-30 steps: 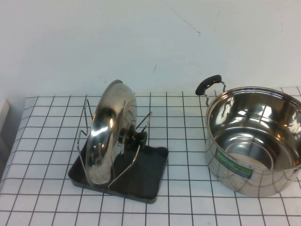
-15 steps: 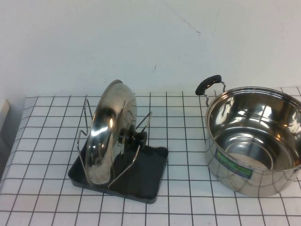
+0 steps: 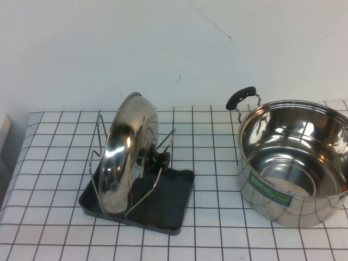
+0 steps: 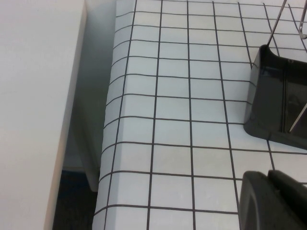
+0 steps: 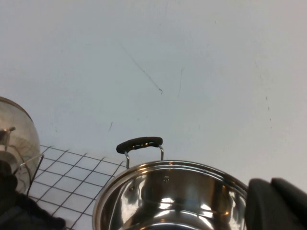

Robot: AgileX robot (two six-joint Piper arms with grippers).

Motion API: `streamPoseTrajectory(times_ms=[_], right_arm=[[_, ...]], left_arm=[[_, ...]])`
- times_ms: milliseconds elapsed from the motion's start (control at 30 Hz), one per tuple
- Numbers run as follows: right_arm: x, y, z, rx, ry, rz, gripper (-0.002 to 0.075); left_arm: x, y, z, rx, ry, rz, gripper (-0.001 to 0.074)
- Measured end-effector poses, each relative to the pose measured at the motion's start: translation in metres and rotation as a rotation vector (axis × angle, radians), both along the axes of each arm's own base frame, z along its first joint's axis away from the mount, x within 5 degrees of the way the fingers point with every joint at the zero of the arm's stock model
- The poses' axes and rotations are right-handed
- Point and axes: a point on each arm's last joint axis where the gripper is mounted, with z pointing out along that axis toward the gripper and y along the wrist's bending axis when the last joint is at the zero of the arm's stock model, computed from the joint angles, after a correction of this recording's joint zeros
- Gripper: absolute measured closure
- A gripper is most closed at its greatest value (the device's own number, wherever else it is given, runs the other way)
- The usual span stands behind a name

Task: Put pot lid on rack

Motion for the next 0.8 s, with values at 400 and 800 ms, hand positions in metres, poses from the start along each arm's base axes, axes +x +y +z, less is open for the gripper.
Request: streamPoseTrajectory(times_ms=[400,800], right_arm=[[0.002,-0.017,-0.025,-0.334,0.082,-0.14,0.0727],[-0.03,-0.014,-0.078,-0.267,0.088,0.015,0.0727]], left_arm=[[0.0,0.0,0.0,-0.001,0.001,0.0,0.0736],[0.0,0.0,0.0,-0.005,0.001,0.002,0.0736]])
